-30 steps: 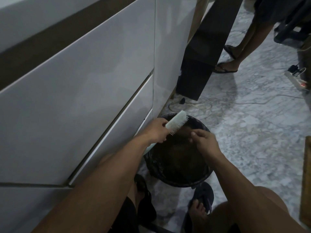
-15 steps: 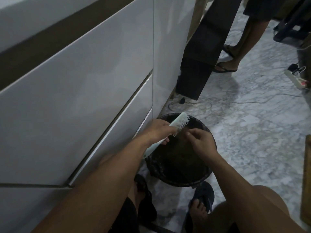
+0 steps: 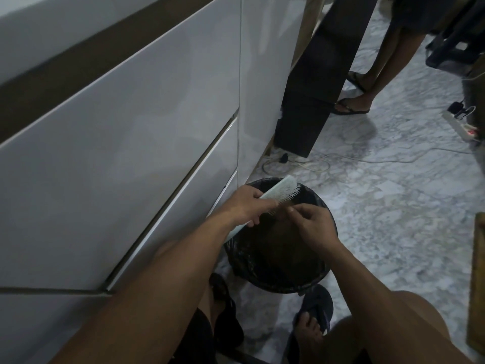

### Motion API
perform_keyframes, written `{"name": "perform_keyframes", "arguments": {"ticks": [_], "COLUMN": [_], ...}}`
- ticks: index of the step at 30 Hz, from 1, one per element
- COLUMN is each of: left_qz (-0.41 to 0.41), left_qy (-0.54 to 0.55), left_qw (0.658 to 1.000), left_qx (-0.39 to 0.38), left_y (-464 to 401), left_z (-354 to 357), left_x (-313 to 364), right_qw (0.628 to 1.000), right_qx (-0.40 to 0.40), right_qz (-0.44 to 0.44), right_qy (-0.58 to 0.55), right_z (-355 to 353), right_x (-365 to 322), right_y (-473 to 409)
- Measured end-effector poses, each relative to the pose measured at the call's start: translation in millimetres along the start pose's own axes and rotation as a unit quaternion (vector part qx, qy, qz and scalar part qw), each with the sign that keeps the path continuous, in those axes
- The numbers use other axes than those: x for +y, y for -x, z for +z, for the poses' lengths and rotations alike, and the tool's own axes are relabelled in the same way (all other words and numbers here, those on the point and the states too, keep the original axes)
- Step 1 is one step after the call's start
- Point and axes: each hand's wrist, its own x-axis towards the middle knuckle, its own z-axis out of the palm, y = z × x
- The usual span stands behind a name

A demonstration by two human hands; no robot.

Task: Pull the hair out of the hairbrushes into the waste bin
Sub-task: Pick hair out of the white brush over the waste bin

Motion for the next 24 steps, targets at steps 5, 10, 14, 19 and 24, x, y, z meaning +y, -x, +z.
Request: {"name": "perform_keyframes", "arguments": {"ticks": [5, 10, 14, 19, 24], "left_qz": [-0.02, 0.032, 0.062, 0.055, 0.038], "left_qy": [0.01, -0.028, -0.068, -0.09, -0.043], "left_qw": [0.998, 0.997, 0.996, 0.993, 0.995], "left_qx": [-0.055, -0.065, 0.002, 0.047, 0.081], "left_y": [3, 3, 1, 0, -3], "left_z": [2, 3, 3, 2, -2], "left_x": [6, -3, -5, -2, -4], "right_qw": [1.0, 1.0, 1.0, 0.998, 0.997], "right_qx": [0.007, 0.001, 0.0, -0.012, -0.048], "right_qz": [0.006, 0.015, 0.012, 0.029, 0.039], "right_qy": [-0.004, -0.027, -0.028, -0.056, -0.038], "right_z": [2, 2, 2, 2, -2], "right_x": [2, 3, 0, 0, 2], "right_y": [0, -1, 1, 1, 1]}}
